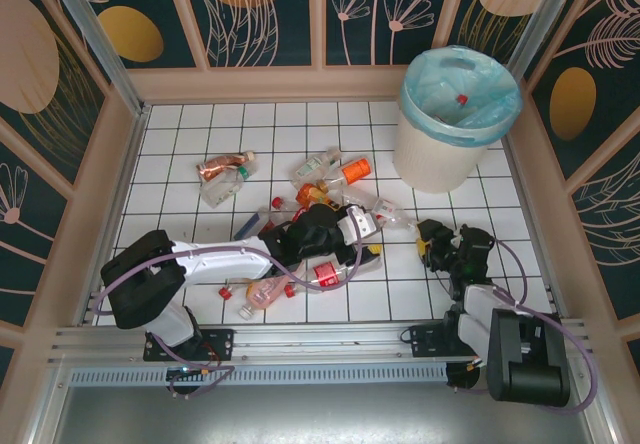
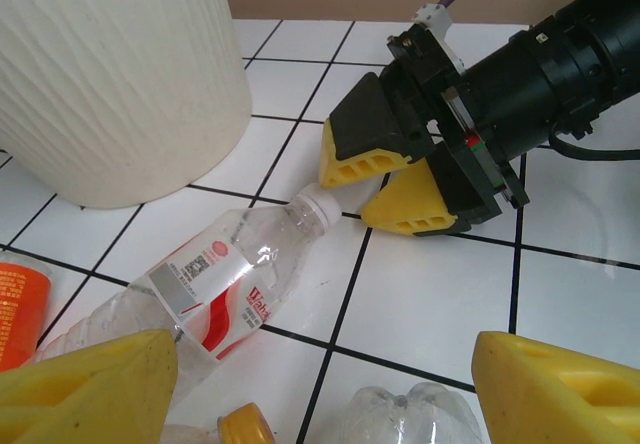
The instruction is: Put the plastic bottles in the bin
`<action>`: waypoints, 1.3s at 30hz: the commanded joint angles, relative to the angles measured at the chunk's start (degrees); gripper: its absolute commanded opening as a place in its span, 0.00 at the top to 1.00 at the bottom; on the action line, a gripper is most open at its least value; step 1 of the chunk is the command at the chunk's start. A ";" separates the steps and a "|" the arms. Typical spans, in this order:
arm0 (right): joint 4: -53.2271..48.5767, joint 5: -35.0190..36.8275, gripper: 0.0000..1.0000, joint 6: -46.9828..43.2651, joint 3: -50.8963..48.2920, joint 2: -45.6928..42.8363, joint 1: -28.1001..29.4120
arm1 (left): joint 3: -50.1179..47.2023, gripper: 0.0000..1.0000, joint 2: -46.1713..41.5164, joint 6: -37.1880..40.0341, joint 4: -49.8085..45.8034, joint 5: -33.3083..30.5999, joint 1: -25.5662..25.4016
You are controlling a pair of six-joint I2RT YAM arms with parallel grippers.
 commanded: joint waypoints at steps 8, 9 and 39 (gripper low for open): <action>10.22 -1.80 0.45 2.81 -2.98 6.78 -0.30 | 1.62 0.22 1.15 -1.11 1.14 -0.66 -0.30; 11.16 -1.80 0.46 3.28 -3.17 7.37 -0.28 | 1.70 0.22 1.30 -1.16 1.06 -0.68 -0.30; 65.58 -4.84 0.77 20.22 -9.20 52.39 1.17 | 3.35 0.23 2.30 -2.67 -1.22 -1.54 -0.39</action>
